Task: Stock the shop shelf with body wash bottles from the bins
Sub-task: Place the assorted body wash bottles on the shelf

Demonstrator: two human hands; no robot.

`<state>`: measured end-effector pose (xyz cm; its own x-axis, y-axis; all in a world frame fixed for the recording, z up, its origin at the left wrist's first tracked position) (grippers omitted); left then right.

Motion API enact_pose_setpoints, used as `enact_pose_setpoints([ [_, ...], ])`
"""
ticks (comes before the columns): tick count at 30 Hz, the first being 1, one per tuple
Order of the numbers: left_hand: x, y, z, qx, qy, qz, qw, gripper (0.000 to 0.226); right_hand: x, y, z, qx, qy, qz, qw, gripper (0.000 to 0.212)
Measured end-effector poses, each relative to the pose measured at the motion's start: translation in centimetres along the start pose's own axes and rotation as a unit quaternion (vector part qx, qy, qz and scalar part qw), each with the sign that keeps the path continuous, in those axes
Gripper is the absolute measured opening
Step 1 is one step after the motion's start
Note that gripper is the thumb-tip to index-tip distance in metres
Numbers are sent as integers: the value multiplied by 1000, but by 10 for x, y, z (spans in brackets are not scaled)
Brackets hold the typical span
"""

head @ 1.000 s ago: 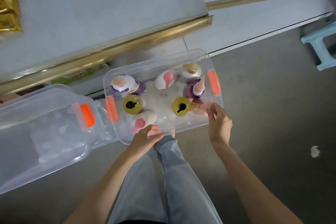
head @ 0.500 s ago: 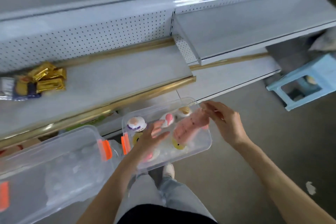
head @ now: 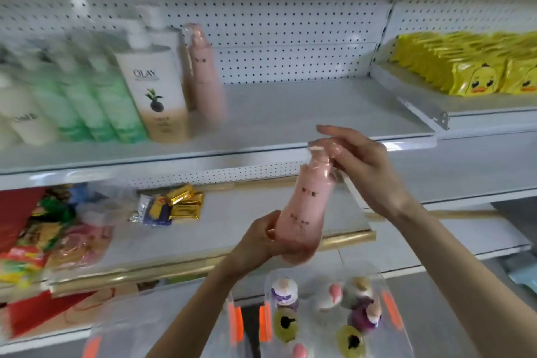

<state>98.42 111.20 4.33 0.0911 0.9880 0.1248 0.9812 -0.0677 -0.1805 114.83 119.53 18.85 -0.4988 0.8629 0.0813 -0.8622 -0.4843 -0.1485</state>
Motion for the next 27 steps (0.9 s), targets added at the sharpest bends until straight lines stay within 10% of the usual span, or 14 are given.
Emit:
enact_pose_setpoints([
  [17,24,-183,-56,69,86,-274,955,68,127,147,-6,-82,71,59,992,33],
  [27,38,-262,-37,160,91,-392,901,35,191,158,-14,-133,78,39,987,41],
])
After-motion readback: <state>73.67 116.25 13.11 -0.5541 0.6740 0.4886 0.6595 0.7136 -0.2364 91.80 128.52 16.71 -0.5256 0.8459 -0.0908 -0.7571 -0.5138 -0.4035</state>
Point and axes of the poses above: each hand's wrist, its own x-axis towards the middle knuckle, its own y-axis out of the palm, z = x × y, the point moved 3 cm from there along x, towards the middle knuckle, and after that the axes turned 15 degrees about y, right-handed, at the moved point
